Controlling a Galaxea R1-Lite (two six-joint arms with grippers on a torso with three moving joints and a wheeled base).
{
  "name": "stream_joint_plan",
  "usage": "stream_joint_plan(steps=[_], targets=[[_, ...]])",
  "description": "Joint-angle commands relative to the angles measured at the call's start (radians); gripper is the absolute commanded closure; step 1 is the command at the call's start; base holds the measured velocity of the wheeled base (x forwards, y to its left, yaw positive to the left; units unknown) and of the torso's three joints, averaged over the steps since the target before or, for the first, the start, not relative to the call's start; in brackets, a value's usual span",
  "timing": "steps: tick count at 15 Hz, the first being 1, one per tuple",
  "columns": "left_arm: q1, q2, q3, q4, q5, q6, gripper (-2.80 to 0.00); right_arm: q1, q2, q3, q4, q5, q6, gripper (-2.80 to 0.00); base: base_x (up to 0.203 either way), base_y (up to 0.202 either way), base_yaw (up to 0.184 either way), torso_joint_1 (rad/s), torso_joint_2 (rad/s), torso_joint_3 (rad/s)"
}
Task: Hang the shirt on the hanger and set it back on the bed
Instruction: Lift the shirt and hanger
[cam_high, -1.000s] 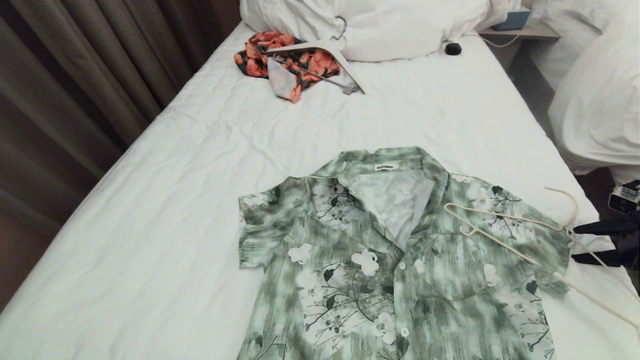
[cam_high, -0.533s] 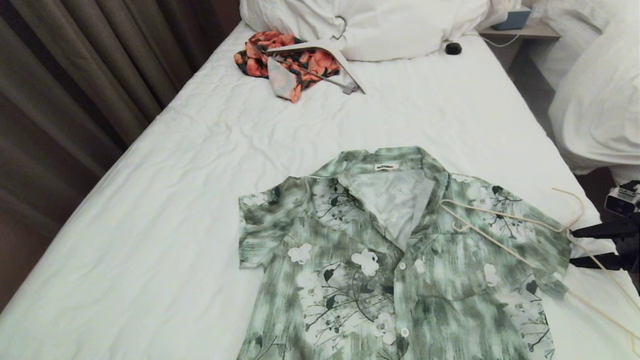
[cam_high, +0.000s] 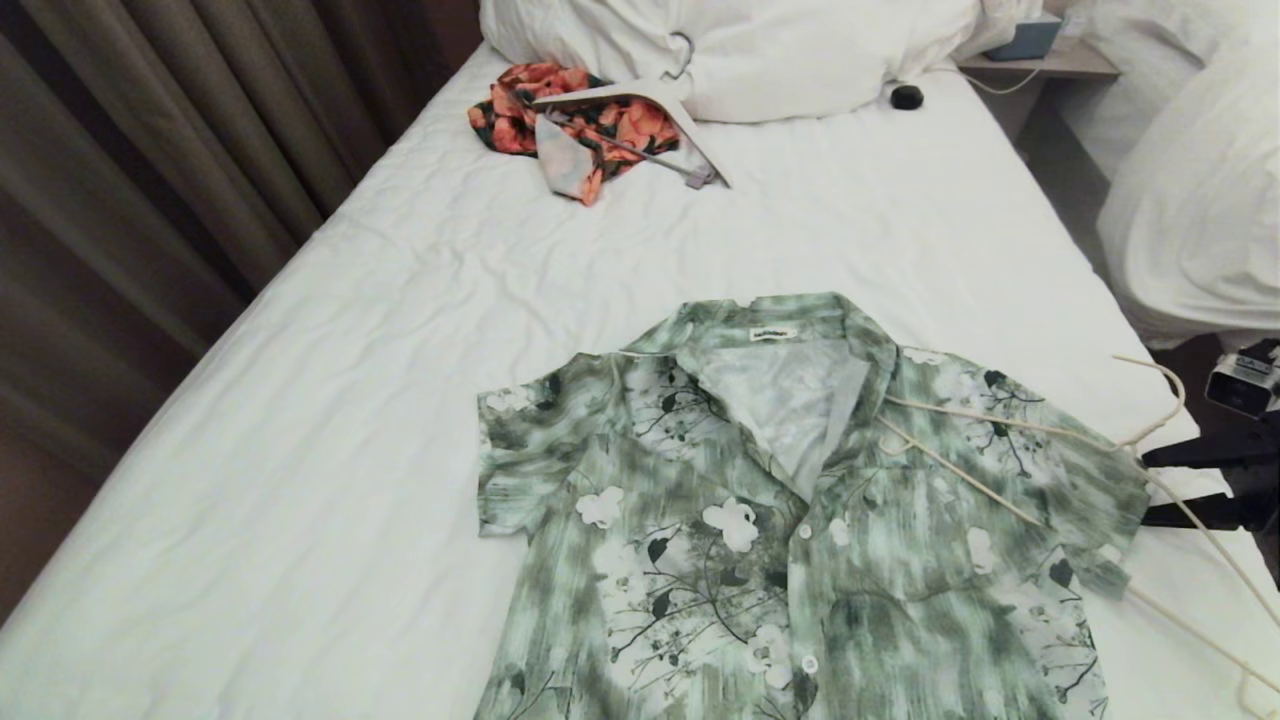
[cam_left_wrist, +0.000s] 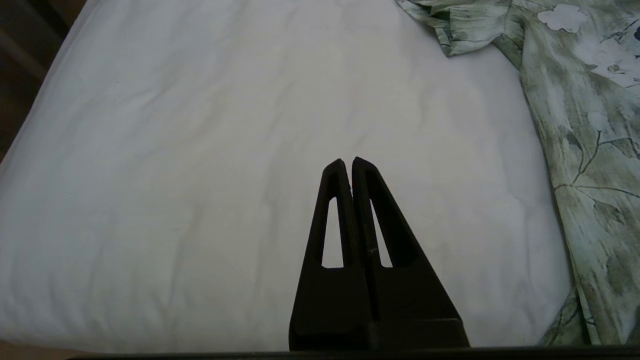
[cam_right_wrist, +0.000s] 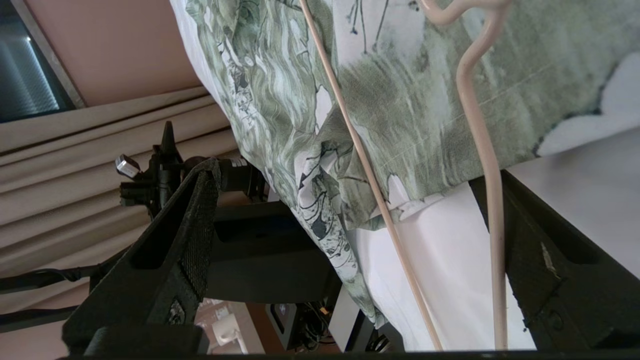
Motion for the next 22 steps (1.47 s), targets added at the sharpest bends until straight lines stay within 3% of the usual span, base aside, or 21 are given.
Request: stream_joint_plan(steps=[1,2,3,10,14,16,22], targets=[[0.0,0.001,0.0,0.001,-0.001,0.001,0.0,0.003,-0.003,0.001,0.007,0.007,-0.005,-2.8,0.0,0.0,0.0,0.0,0.0,0.0],[0.0,0.001,0.0,0.0,-0.001,0.001,0.0,0.003,-0.005,0.001,0.007,0.007,-0.003,-2.8,0.0,0.0,0.0,0.0,0.0,0.0],[0.0,0.001,0.0,0.0,-0.001,0.001,0.0,0.003,-0.01,-0.001,0.007,0.007,-0.003,0.0,0.0,0.0,0.0,0.0,0.0,0.0],[0.0,0.001,0.0,0.0,-0.001,0.001,0.0,-0.015,-0.046,-0.01,0.007,-0.007,0.011,0.0,0.0,0.0,0.0,0.0,0.0,0.0],[0.0,0.001,0.0,0.0,-0.001,0.001,0.0,-0.081,-0.029,-0.031,0.007,-0.077,0.03,0.0,0.0,0.0,0.0,0.0,0.0,0.0],[0.0,0.001,0.0,0.0,-0.001,0.001,0.0,-0.103,-0.027,-0.032,0.007,-0.149,0.028,0.0,0.0,0.0,0.0,0.0,0.0,0.0],[0.0,0.001,0.0,0.001,-0.001,0.001,0.0,-0.125,-0.07,-0.028,0.007,-0.153,-0.02,0.0,0.0,0.0,0.0,0.0,0.0,0.0]])
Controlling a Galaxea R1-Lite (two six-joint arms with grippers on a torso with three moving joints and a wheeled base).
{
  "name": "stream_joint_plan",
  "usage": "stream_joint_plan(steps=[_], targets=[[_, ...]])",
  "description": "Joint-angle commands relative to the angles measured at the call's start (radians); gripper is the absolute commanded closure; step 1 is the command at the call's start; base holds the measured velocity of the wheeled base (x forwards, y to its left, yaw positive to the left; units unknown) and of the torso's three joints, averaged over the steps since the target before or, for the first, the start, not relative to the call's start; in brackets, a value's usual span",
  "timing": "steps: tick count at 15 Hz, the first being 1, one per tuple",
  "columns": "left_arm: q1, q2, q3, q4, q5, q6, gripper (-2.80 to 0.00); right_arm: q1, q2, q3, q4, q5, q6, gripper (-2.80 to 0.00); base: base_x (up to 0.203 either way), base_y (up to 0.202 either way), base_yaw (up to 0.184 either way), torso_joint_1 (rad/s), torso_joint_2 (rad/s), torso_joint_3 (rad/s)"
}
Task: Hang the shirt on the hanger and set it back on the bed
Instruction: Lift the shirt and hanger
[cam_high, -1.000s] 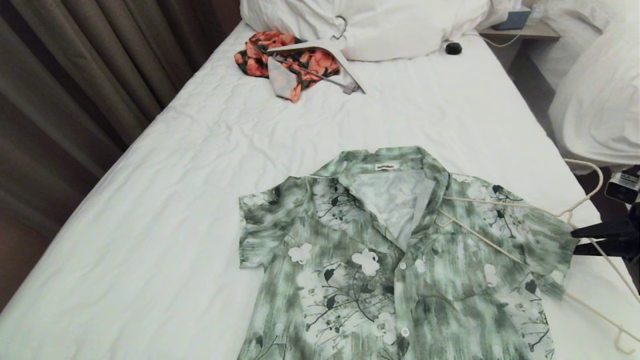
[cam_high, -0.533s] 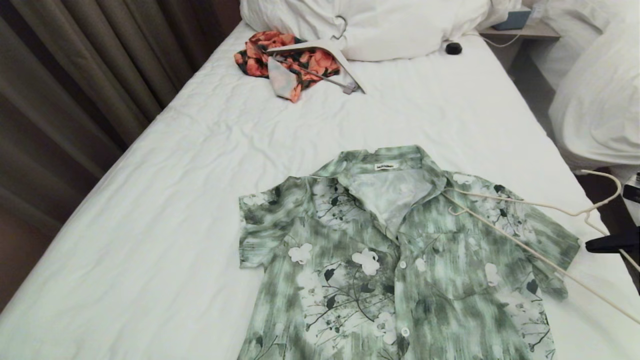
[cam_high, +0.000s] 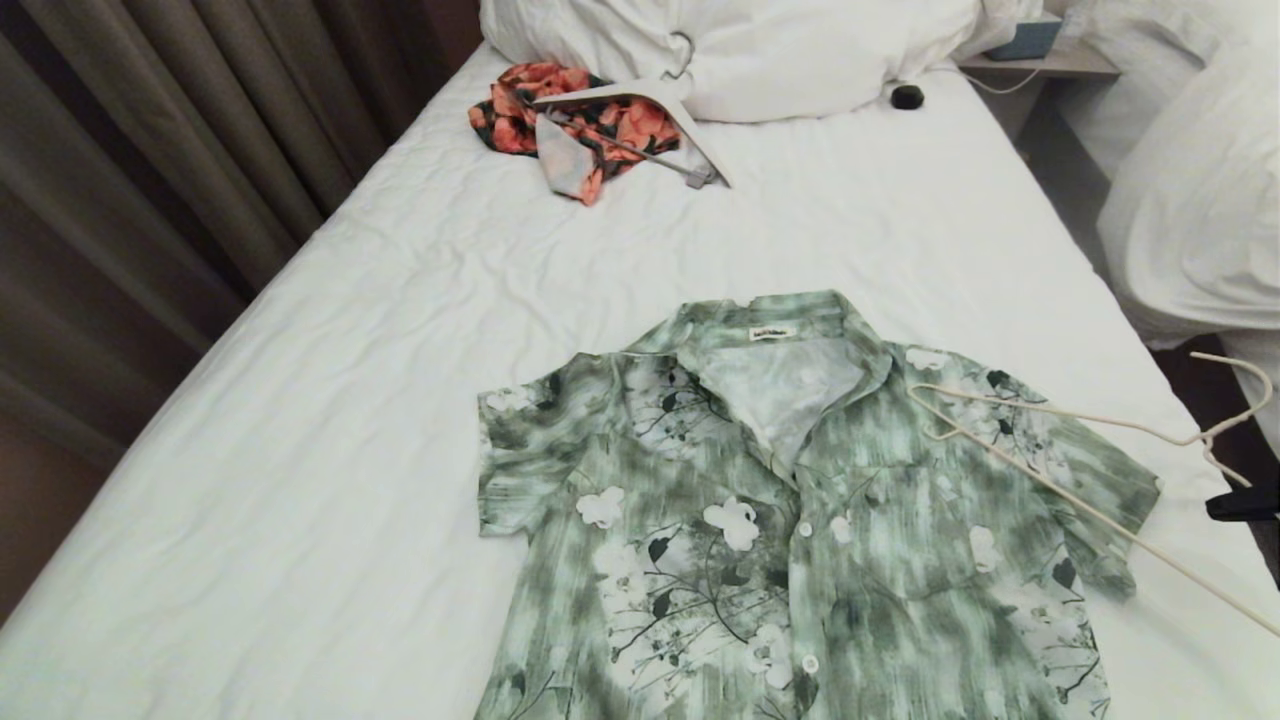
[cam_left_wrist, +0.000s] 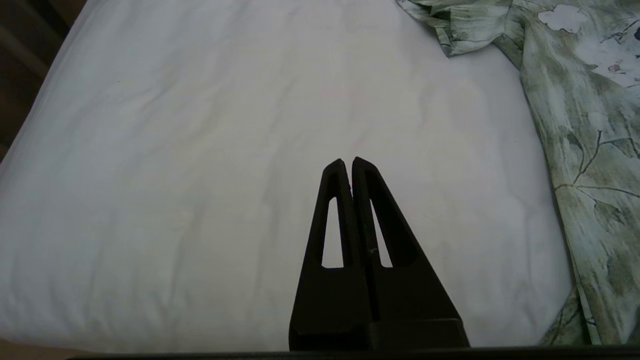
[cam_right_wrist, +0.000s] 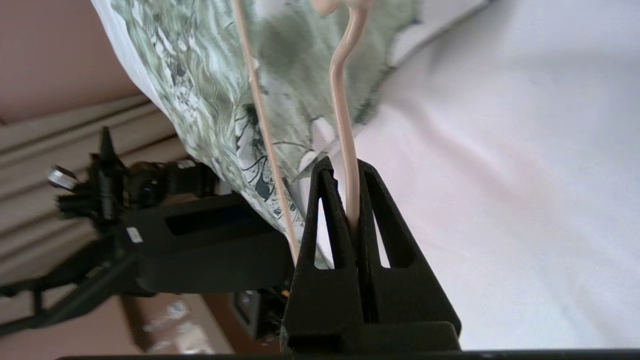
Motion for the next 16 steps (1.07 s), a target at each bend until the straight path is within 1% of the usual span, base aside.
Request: stream_joint_plan(steps=[1,5,9,12,14,16], targets=[[0.0,0.001,0.0,0.0,0.0,0.0,0.0,0.005,-0.04,0.003,0.008,0.007,-0.016,0.0,0.0,0.0,0.0,0.0,0.0,0.0],[0.0,0.001,0.0,0.0,0.0,0.0,0.0,0.025,-0.142,0.001,0.008,0.017,-0.109,0.0,0.0,0.0,0.0,0.0,0.0,0.0],[0.0,0.001,0.0,0.0,0.0,0.0,0.0,0.081,-0.27,-0.002,0.008,0.058,-0.203,0.0,0.0,0.0,0.0,0.0,0.0,0.0],[0.0,0.001,0.0,0.0,0.0,0.0,0.0,0.125,-0.379,-0.002,0.008,0.066,-0.285,0.0,0.0,0.0,0.0,0.0,0.0,0.0],[0.0,0.001,0.0,0.0,0.0,0.0,0.0,0.152,-0.438,-0.002,0.008,0.067,-0.32,0.0,0.0,0.0,0.0,0.0,0.0,0.0],[0.0,0.001,0.0,0.0,0.0,0.0,0.0,0.189,-0.48,-0.002,0.008,0.067,-0.337,0.0,0.0,0.0,0.0,0.0,0.0,0.0]])
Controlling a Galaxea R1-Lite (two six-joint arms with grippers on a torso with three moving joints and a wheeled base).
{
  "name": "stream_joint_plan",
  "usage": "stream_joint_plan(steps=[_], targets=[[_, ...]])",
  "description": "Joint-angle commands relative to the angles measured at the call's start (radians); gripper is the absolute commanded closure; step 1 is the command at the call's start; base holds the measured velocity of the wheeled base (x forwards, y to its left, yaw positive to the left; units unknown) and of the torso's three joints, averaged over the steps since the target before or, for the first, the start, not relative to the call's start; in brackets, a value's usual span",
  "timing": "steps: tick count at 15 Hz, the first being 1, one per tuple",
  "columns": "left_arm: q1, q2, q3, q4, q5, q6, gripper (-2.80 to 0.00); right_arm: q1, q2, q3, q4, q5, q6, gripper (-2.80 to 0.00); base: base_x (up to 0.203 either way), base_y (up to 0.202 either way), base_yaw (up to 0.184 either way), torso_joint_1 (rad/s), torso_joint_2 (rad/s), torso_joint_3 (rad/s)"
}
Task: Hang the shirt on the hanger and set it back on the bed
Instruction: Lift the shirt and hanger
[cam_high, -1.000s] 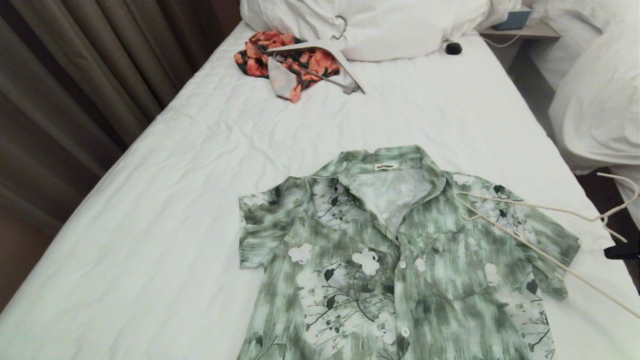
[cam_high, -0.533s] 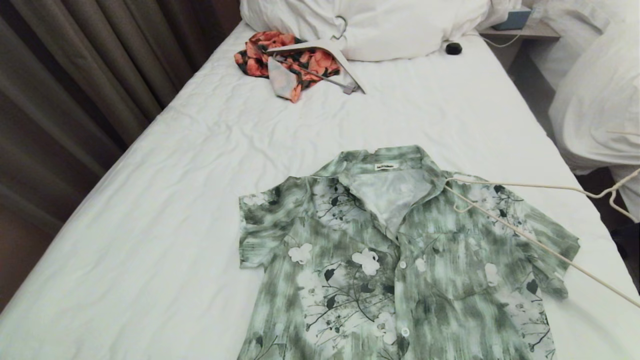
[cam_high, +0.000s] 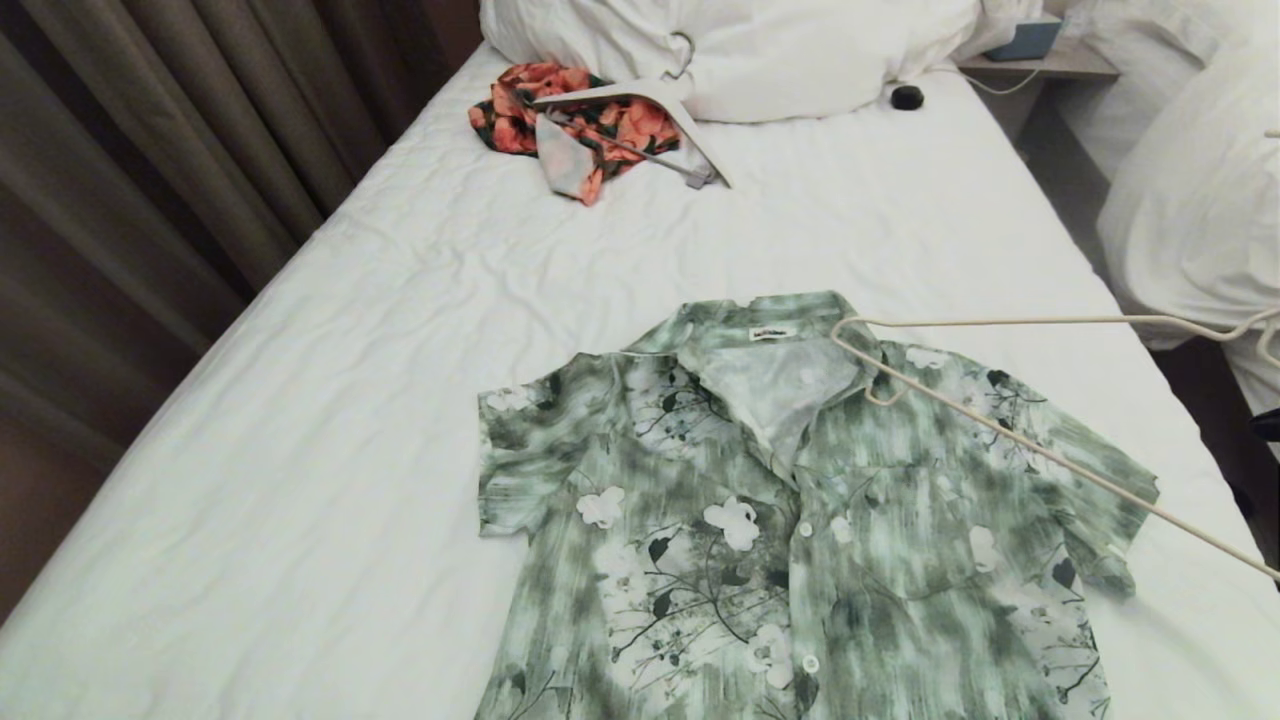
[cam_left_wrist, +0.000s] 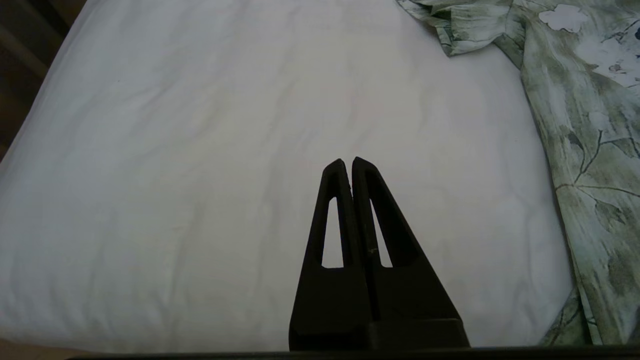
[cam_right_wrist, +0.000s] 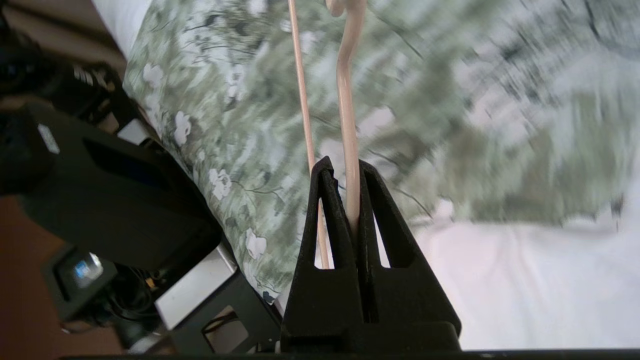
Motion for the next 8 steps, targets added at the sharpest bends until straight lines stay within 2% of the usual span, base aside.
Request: stream_joint_plan(steps=[1,8], targets=[[0.0,0.001,0.0,0.0,0.0,0.0,0.0,0.033,-0.061,0.0,0.007,0.006,-0.009,0.0,0.0,0.0,0.0,0.0,0.0,0.0],[0.0,0.001,0.0,0.0,0.0,0.0,0.0,0.209,-0.141,0.018,-0.015,0.028,0.003,0.0,0.0,0.0,0.0,0.0,0.0,0.0]])
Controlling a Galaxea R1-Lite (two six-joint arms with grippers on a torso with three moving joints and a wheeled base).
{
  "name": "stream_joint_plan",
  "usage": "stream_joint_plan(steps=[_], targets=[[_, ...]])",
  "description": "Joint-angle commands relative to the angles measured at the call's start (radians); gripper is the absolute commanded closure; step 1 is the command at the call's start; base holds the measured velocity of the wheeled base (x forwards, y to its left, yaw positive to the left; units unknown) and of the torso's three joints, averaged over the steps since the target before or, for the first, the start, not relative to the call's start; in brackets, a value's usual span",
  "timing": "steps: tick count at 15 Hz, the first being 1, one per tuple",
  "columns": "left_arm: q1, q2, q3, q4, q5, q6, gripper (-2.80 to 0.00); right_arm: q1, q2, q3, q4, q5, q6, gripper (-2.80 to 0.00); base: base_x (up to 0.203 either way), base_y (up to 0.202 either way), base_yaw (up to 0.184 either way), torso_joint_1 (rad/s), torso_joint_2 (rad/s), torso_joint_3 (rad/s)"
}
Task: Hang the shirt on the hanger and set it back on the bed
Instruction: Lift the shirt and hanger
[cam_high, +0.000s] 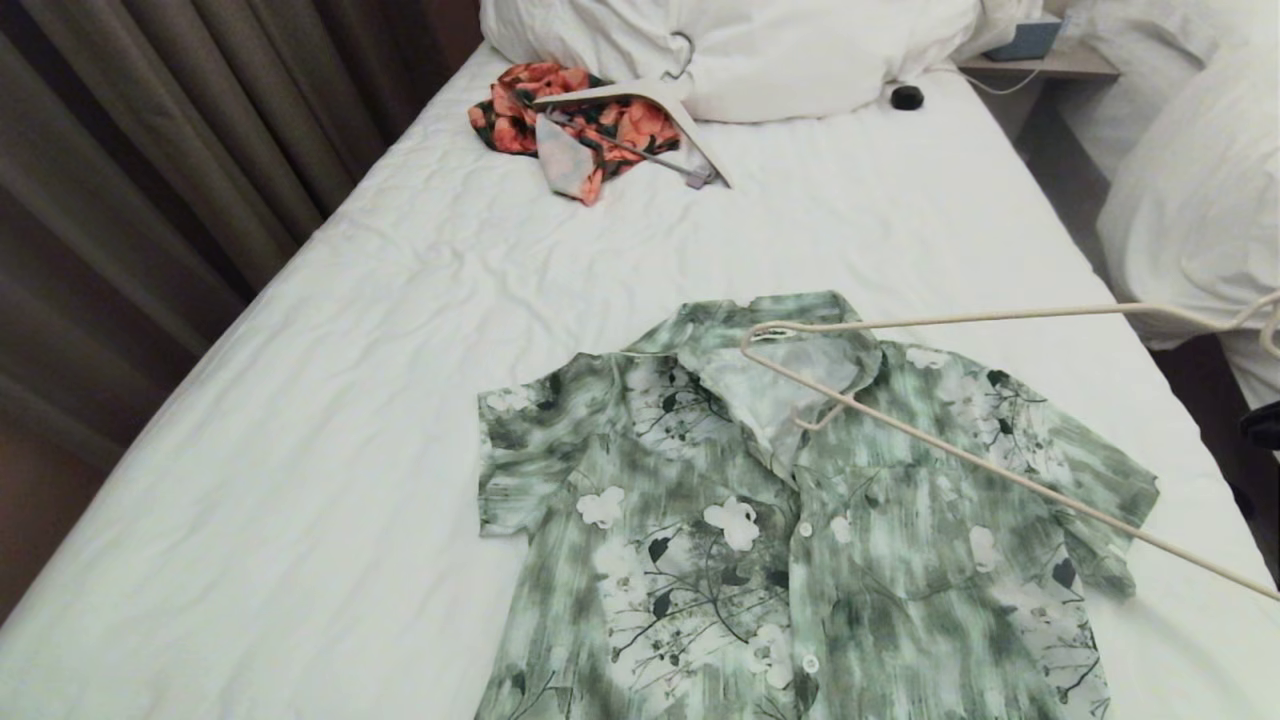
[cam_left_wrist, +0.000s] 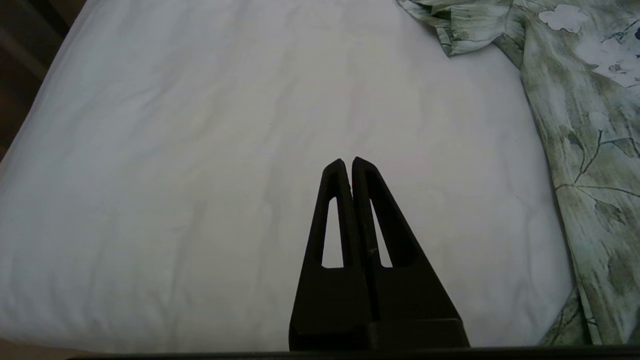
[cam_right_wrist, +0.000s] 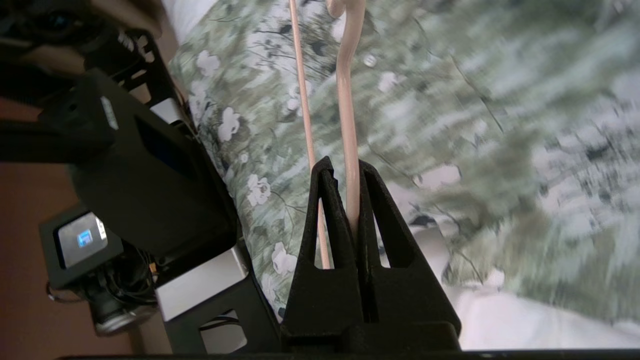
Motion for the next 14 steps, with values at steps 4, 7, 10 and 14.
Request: stream_joint_plan(steps=[4,7,10,14], targets=[[0.0,0.001,0.0,0.001,0.0,0.001,0.0,0.134,-0.077,0.143,-0.199,-0.005,-0.007,0.0,0.0,0.0,0.0,0.0,0.0,0.0],[0.0,0.001,0.0,0.0,0.0,0.001,0.0,0.239,-0.131,0.223,-0.42,-0.046,0.115,0.0,0.0,0.0,0.0,0.0,0.0,0.0],[0.0,0.001,0.0,0.0,0.0,0.001,0.0,0.278,-0.147,0.252,-0.522,-0.045,0.211,0.0,0.0,0.0,0.0,0.0,0.0,0.0],[0.0,0.001,0.0,0.001,0.0,0.001,0.0,0.283,-0.201,0.347,-0.656,-0.052,0.241,0.0,0.0,0.0,0.0,0.0,0.0,0.0]])
